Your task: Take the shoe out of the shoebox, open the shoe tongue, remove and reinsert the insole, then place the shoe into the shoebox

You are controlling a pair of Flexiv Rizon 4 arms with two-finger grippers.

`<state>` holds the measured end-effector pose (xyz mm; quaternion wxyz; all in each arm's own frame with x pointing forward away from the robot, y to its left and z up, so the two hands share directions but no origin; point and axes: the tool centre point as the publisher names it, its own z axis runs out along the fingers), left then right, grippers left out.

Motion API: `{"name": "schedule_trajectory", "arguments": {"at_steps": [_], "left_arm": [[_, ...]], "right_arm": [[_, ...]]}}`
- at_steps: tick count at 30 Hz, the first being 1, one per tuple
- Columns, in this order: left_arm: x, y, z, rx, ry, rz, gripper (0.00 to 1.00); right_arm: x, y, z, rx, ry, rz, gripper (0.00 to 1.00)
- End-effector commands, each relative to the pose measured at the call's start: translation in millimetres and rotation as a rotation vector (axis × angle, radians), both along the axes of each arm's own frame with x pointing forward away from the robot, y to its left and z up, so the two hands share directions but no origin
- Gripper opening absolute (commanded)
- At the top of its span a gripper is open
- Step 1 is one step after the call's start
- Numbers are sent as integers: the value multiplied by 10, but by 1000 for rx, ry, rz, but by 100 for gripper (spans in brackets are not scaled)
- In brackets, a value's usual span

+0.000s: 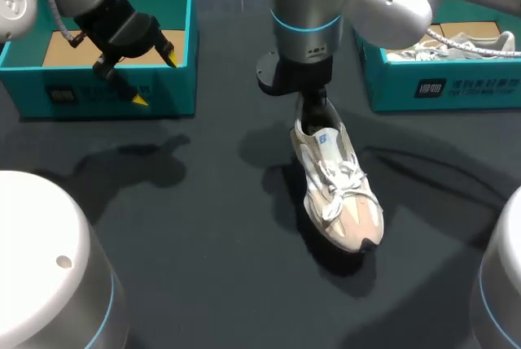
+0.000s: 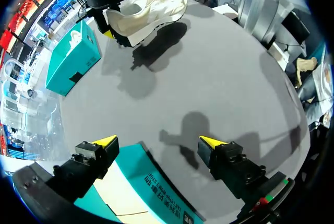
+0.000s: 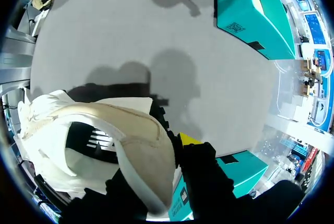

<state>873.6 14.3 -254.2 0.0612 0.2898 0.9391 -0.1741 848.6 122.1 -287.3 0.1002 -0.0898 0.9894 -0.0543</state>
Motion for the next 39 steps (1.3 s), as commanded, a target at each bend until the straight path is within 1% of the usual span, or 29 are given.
{"name": "schedule_trajectory", "arguments": {"at_steps": [1, 4, 8, 14, 17, 18, 20, 33, 36, 39], "left_arm": [[-5, 5, 3, 2, -1, 0, 100], [-5, 5, 3, 2, -1, 0, 100], [-5, 5, 3, 2, -1, 0, 100], [-5, 5, 3, 2, -1, 0, 100], [-5, 5, 3, 2, -1, 0, 100], [-5, 5, 3, 2, -1, 0, 100], [-5, 5, 3, 2, -1, 0, 100], [-5, 5, 3, 2, -1, 0, 100], [-5, 5, 3, 2, -1, 0, 100], [-5, 5, 3, 2, -1, 0, 100]], "right_arm": [[39, -90, 104, 6, -9, -11, 0], [123, -218, 256, 25, -11, -20, 0], [252, -389, 541, 10, -11, -11, 0], [489, -759, 1038, -91, -43, -17, 0], [610, -926, 1274, -92, -56, -15, 0], [655, -968, 1325, -122, -41, -20, 0], [719, -1034, 1388, -155, -58, -56, 0], [719, -1034, 1388, -155, -58, -56, 0], [749, -1150, 1562, -182, -81, -74, 0], [834, -1346, 1737, -194, -76, -85, 0]]}}
